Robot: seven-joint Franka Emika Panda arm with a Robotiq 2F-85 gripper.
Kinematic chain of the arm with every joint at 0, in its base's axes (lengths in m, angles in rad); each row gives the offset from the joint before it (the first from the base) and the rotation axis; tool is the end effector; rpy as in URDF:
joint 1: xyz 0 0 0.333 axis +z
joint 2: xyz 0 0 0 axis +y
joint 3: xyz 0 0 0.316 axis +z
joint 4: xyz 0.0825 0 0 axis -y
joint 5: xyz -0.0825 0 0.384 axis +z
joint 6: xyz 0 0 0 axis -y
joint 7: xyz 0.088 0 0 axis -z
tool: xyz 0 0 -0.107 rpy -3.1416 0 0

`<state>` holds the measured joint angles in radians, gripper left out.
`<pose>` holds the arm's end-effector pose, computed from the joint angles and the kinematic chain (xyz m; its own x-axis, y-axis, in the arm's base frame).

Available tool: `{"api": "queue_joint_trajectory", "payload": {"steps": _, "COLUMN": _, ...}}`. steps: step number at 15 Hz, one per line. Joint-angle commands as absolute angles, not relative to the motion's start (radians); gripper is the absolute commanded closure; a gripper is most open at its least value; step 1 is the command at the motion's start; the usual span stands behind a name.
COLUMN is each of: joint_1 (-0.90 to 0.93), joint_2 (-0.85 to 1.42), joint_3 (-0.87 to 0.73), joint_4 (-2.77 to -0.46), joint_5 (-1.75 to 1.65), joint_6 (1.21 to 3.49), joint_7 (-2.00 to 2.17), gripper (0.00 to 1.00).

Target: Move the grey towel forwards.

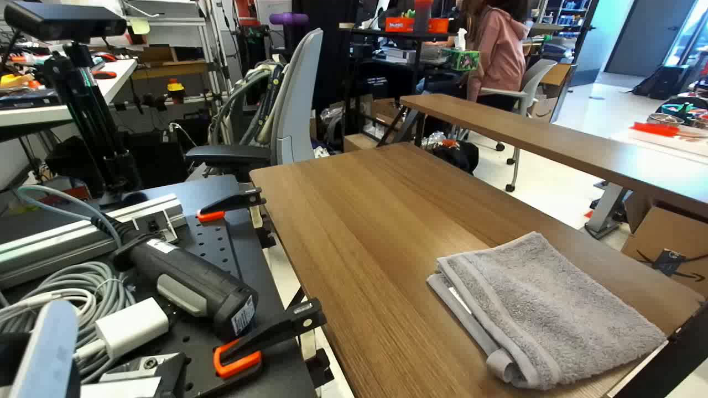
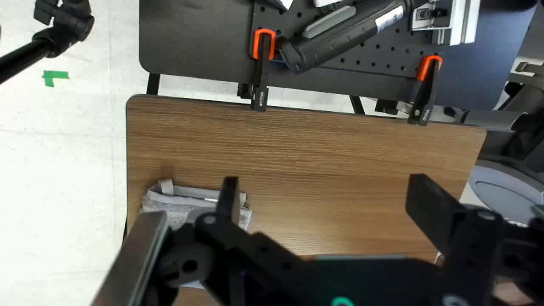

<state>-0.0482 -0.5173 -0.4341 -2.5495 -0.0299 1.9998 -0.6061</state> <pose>0.3406 -0.1800 0.4236 0.9806 0.1901 0.0471 0.1956 -0.9623 -0.1892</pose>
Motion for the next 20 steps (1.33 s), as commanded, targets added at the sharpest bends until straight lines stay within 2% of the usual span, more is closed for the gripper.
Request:
{"api": "queue_joint_trajectory", "payload": {"steps": 1, "joint_1": -0.083, "joint_2": -0.509, "joint_3": -0.402, "joint_4": -2.549, "joint_5": -0.011, "joint_6": 1.999, "joint_7": -0.622, "gripper": 0.00}}
{"api": "queue_joint_trajectory", "payload": {"steps": 9, "joint_1": -0.084, "joint_2": -0.433, "joint_3": -0.377, "joint_4": -2.571, "joint_5": -0.009, "joint_6": 2.073, "joint_7": -0.590, "gripper": 0.00}}
{"api": "queue_joint_trajectory", "payload": {"steps": 20, "joint_1": -0.038, "joint_2": -0.064, "joint_3": -0.245, "joint_4": -2.446, "joint_5": 0.218, "joint_6": 2.399, "joint_7": -0.394, "gripper": 0.00}}
